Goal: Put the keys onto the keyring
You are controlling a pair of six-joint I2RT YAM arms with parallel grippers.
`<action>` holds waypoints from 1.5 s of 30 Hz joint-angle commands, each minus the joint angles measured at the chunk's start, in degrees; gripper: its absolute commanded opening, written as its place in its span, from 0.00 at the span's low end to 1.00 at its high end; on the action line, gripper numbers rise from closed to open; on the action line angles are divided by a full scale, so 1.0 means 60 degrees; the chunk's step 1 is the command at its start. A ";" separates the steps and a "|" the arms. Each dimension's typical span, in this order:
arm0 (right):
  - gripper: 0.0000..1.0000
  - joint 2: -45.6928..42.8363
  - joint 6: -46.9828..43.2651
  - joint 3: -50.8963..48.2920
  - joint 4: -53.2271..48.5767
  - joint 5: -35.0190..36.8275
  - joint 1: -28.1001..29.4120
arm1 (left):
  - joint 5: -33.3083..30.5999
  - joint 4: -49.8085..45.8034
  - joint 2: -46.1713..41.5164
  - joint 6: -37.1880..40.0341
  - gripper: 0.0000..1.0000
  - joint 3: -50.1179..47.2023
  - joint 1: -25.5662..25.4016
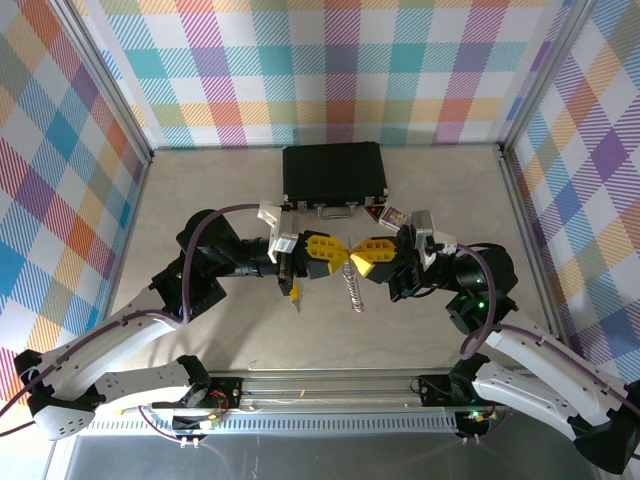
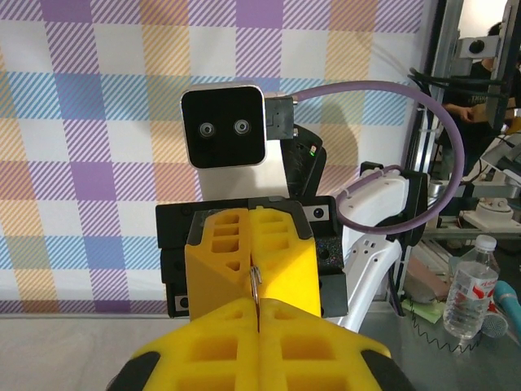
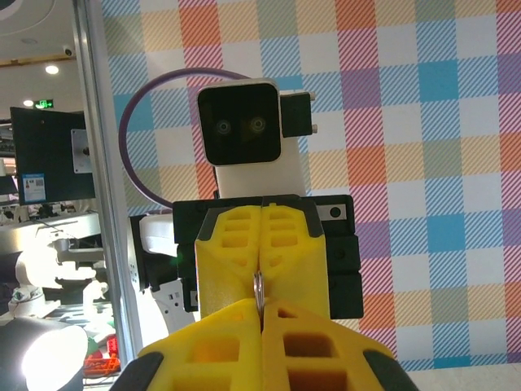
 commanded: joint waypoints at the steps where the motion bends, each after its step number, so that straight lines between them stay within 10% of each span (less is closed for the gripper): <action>1: 0.00 -0.0201 -0.0158 -0.0015 -0.0135 -0.0056 0.0045 | 0.0143 -0.0075 -0.0079 0.0276 0.00 0.0367 -0.0107; 7: 0.33 -0.0916 -0.2745 0.0966 -0.4528 0.0240 0.0046 | -0.0288 -0.2534 -0.0100 0.1652 0.00 0.1239 -0.0107; 14: 0.40 -0.1095 -0.5263 0.2425 -0.8314 0.1049 0.0045 | -0.0580 -0.5882 0.0430 0.3274 0.00 0.2772 -0.0107; 45: 0.34 0.0199 -0.5711 0.3135 -0.9028 0.0968 0.0353 | -0.1528 -0.8171 0.1155 0.4677 0.00 0.3783 -0.0107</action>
